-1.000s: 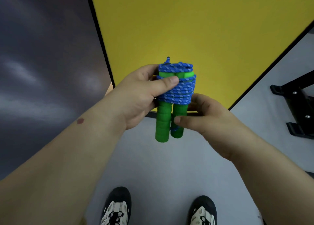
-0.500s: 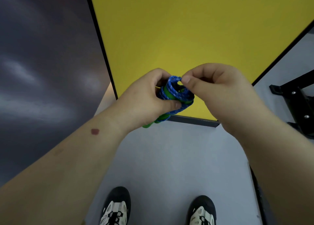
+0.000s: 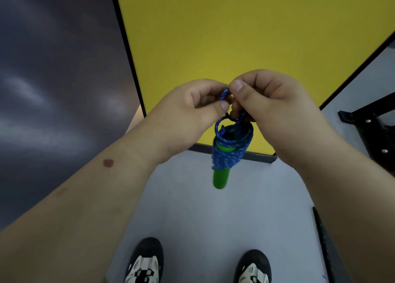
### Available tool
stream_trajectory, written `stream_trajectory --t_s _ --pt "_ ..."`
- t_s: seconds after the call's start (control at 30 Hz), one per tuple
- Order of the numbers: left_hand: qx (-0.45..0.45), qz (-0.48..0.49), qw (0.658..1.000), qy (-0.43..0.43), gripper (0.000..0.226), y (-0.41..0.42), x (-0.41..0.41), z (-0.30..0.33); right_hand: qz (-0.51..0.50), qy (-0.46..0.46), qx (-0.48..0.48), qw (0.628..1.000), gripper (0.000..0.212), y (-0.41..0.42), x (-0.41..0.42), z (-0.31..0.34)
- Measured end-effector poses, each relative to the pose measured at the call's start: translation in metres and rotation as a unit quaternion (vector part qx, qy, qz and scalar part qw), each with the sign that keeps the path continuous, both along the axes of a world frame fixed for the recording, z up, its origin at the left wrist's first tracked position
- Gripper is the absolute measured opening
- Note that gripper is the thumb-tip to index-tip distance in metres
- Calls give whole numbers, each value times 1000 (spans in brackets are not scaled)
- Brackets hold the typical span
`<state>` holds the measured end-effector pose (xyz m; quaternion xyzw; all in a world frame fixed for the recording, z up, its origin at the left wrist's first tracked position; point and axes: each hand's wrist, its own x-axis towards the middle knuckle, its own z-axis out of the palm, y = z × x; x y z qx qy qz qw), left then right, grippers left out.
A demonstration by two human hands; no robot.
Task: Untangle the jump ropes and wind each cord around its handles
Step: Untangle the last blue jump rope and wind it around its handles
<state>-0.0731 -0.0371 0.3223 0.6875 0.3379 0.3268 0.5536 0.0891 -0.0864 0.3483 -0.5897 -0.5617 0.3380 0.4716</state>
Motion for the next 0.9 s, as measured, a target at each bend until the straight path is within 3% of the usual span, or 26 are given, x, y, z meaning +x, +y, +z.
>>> stream_trajectory --t_s 0.27,0.63,0.9 --pt "120 146 982 -5 16 0 8 2 -14 18 -4 1000 12 0 15 -1" --pt "123 194 973 10 17 20 13 12 -73 55 18 996 17 35 6 0" --pt "123 212 969 34 16 58 8 111 -79 47 20 996 18 67 -2 96"
